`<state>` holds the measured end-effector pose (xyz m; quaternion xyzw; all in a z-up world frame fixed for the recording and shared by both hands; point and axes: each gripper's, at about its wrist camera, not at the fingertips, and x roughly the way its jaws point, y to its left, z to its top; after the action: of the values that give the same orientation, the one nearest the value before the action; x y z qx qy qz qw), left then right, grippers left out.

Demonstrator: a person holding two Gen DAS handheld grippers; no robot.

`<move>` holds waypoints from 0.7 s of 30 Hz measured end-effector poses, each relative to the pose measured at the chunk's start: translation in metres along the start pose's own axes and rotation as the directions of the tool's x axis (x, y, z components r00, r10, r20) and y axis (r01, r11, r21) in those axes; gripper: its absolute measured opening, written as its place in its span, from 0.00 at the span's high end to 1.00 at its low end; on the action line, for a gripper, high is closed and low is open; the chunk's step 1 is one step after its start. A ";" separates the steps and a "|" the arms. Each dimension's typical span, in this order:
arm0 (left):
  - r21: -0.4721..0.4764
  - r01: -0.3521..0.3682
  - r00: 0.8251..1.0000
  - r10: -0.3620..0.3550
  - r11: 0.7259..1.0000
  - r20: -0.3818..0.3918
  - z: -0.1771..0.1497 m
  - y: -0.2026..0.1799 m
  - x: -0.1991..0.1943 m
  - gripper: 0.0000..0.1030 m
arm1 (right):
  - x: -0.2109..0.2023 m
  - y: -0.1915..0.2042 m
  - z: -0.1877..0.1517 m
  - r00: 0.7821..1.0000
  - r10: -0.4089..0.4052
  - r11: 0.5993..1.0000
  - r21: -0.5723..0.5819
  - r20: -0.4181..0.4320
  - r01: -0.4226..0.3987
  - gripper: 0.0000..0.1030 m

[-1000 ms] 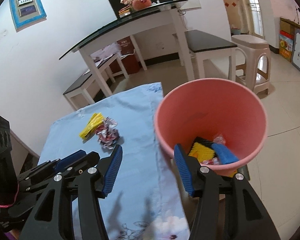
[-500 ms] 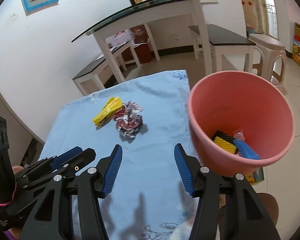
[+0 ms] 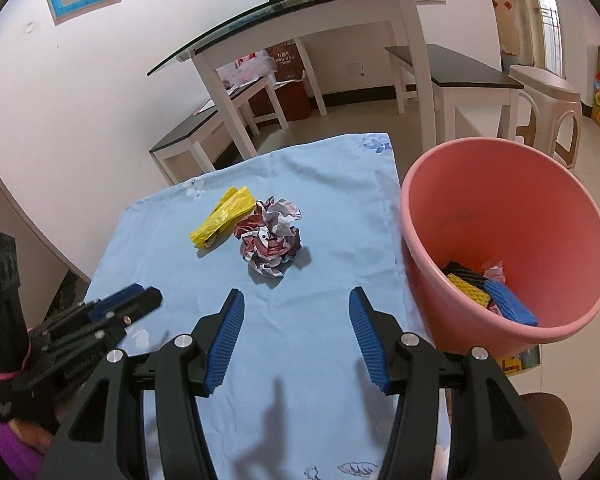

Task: Collect trash
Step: 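Move both open tools back over the table, then grasp the yellow plastic bag with left tool while right tool grasps printed wrapper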

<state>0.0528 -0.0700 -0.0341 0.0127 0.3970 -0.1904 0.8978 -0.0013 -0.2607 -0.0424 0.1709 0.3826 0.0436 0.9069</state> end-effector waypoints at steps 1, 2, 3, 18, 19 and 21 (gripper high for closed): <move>0.008 -0.006 1.000 0.006 1.000 -0.006 0.003 0.007 0.002 0.65 | 0.001 -0.001 0.000 1.000 0.004 1.000 0.004 0.001 -0.004 0.46; 0.011 -0.005 1.000 0.005 1.000 -0.009 0.006 0.011 0.004 0.65 | 0.003 -0.001 0.000 1.000 0.006 1.000 0.007 0.000 -0.006 0.44; 0.012 0.001 1.000 -0.001 1.000 -0.015 0.009 0.015 0.007 0.65 | 0.005 -0.001 0.001 1.000 0.011 1.000 0.010 -0.002 -0.011 0.43; -0.030 -0.024 0.995 0.021 0.999 -0.096 0.062 0.034 0.078 0.65 | 0.038 0.006 0.018 0.997 0.063 0.998 -0.014 -0.044 -0.063 0.40; -0.035 -0.033 0.995 0.029 0.999 -0.096 0.066 0.037 0.083 0.65 | 0.040 0.006 0.021 0.997 0.066 0.998 -0.014 -0.043 -0.066 0.38; -0.047 -0.038 0.995 0.033 0.998 -0.097 0.071 0.040 0.090 0.65 | 0.045 0.007 0.027 0.996 0.076 0.997 -0.011 -0.036 -0.077 0.35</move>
<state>0.1721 -0.0753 -0.0556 0.0068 0.4441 -0.1637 0.8809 0.0498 -0.2522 -0.0533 0.1788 0.3918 0.0838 0.8986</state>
